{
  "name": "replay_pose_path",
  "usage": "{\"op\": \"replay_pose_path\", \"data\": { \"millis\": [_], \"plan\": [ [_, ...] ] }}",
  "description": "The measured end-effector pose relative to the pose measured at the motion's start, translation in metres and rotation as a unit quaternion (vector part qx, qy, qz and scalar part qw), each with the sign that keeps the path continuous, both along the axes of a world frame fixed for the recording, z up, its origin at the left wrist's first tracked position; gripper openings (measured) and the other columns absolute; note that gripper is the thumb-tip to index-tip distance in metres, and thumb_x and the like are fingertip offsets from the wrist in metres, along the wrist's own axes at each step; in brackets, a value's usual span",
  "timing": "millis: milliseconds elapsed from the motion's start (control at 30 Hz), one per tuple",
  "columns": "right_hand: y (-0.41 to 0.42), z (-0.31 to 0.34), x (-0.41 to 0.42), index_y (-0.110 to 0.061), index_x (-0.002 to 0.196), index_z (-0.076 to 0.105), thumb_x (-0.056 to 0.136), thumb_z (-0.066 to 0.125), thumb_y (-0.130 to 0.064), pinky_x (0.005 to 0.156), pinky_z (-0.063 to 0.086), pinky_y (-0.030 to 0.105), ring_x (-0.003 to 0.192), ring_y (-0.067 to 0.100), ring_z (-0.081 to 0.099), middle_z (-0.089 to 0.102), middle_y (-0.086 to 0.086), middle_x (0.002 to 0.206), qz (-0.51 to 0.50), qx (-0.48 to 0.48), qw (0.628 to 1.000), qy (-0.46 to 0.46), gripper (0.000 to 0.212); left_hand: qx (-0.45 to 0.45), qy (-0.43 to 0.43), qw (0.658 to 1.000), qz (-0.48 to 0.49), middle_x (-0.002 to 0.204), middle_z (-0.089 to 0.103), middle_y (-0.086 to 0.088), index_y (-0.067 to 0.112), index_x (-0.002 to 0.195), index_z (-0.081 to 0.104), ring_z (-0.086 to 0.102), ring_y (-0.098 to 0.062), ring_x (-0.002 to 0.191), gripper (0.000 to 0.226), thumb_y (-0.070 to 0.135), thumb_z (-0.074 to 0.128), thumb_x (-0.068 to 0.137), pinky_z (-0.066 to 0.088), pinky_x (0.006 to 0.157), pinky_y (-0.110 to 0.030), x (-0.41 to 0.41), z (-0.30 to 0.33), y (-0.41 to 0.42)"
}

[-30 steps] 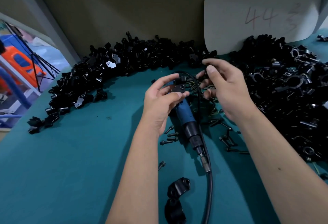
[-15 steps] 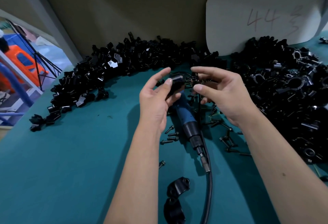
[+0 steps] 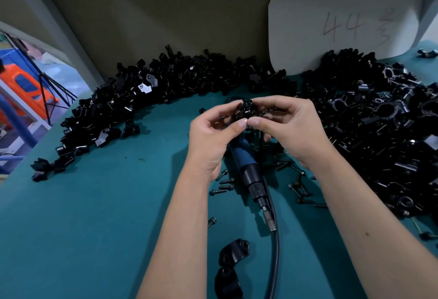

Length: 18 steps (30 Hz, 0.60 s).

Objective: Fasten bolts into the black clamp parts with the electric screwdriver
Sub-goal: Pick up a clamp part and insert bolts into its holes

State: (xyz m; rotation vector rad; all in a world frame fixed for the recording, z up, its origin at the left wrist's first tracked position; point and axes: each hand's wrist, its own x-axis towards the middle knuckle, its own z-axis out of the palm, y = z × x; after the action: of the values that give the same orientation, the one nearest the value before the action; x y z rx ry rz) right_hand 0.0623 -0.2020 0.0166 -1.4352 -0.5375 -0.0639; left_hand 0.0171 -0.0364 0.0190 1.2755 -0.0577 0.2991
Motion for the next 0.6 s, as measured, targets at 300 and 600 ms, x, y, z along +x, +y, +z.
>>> {"op": "replay_pose_path", "data": {
  "millis": [300, 600],
  "plan": [
    [0.038, -0.002, -0.014, -0.026, 0.102, 0.078, 0.081, 0.085, -0.017, 0.058, 0.053, 0.027, 0.07, 0.012, 0.067, 0.075, 0.004, 0.103, -0.002, 0.05, 0.999, -0.003, 0.024, -0.017, 0.021, 0.999, 0.02, 0.087, 0.077, 0.002, 0.017, 0.092, 0.075, 0.073, -0.013, 0.072, 0.023, 0.018, 0.08, 0.07, 0.057, 0.058, -0.025, -0.008, 0.008, 0.027],
    [0.038, -0.01, -0.012, -0.023, 0.11, 0.074, 0.084, 0.085, -0.02, 0.06, 0.055, 0.031, 0.071, 0.028, 0.071, 0.076, 0.003, 0.095, -0.056, 0.008, 0.998, -0.003, 0.029, 0.001, 0.043, 0.999, 0.01, 0.089, 0.078, -0.005, 0.019, 0.094, 0.08, 0.072, -0.015, 0.074, 0.021, 0.015, 0.081, 0.073, 0.058, 0.063, -0.023, -0.011, 0.008, 0.03]
  ]
}}
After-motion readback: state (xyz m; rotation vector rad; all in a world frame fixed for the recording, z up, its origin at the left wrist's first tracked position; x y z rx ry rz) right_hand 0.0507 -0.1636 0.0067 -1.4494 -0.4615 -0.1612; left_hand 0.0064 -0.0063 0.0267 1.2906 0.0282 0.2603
